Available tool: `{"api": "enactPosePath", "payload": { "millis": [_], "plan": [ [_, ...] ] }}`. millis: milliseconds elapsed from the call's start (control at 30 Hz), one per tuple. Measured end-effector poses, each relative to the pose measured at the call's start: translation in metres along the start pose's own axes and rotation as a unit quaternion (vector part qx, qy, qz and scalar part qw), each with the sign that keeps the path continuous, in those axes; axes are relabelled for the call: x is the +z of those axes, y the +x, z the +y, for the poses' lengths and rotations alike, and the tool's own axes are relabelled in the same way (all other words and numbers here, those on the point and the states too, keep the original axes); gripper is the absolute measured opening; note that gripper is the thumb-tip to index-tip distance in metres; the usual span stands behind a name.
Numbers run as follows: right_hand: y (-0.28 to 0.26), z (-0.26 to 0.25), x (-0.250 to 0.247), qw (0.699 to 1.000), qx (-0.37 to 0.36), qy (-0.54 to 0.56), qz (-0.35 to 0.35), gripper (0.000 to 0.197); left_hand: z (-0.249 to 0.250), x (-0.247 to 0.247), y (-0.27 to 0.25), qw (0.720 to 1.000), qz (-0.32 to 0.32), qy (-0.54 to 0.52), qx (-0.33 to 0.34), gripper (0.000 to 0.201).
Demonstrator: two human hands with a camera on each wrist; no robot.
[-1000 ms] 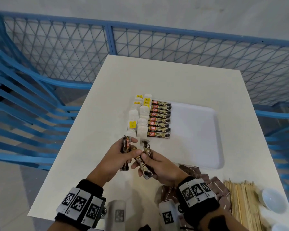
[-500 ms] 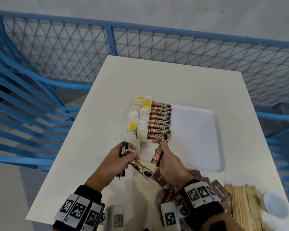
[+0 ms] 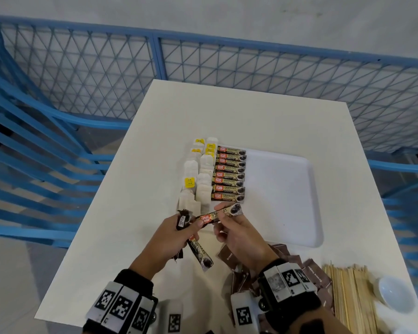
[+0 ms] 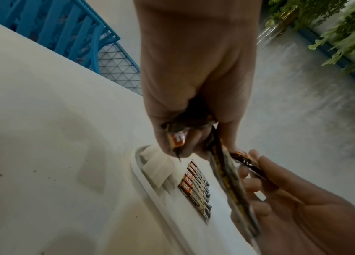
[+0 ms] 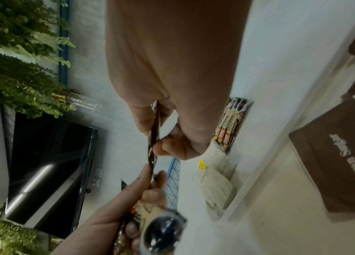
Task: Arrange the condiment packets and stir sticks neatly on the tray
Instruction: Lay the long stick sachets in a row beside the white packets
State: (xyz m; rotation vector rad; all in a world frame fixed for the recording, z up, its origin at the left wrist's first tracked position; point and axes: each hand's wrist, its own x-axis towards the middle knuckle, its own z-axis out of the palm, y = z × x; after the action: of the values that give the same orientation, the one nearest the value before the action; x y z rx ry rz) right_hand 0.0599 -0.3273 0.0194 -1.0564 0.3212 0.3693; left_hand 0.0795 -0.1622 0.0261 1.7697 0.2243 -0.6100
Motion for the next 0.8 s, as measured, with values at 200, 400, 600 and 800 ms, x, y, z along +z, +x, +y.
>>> {"api": "enactPosePath", "payload": {
  "millis": [200, 400, 600, 800],
  "plan": [
    [0.000, -0.003, -0.014, 0.998, -0.008, -0.041, 0.045, 0.015, -0.001, -0.005, 0.001, 1.000, 0.015, -0.013, 0.013, 0.008],
    [0.003, -0.002, -0.029, 0.993, 0.014, -0.099, 0.061, 0.014, -0.005, -0.009, 0.004, 0.999, 0.031, -0.002, 0.016, 0.010],
    [0.007, -0.005, -0.037, 0.987, 0.012, -0.134, 0.087, 0.014, -0.010, -0.004, 0.006, 0.999, 0.034, -0.004, 0.014, 0.006],
    [0.023, -0.010, -0.062, 0.971, 0.009, -0.150, 0.186, 0.009, -0.015, -0.009, 0.006, 0.999, 0.034, -0.013, 0.019, 0.010]
  ]
}}
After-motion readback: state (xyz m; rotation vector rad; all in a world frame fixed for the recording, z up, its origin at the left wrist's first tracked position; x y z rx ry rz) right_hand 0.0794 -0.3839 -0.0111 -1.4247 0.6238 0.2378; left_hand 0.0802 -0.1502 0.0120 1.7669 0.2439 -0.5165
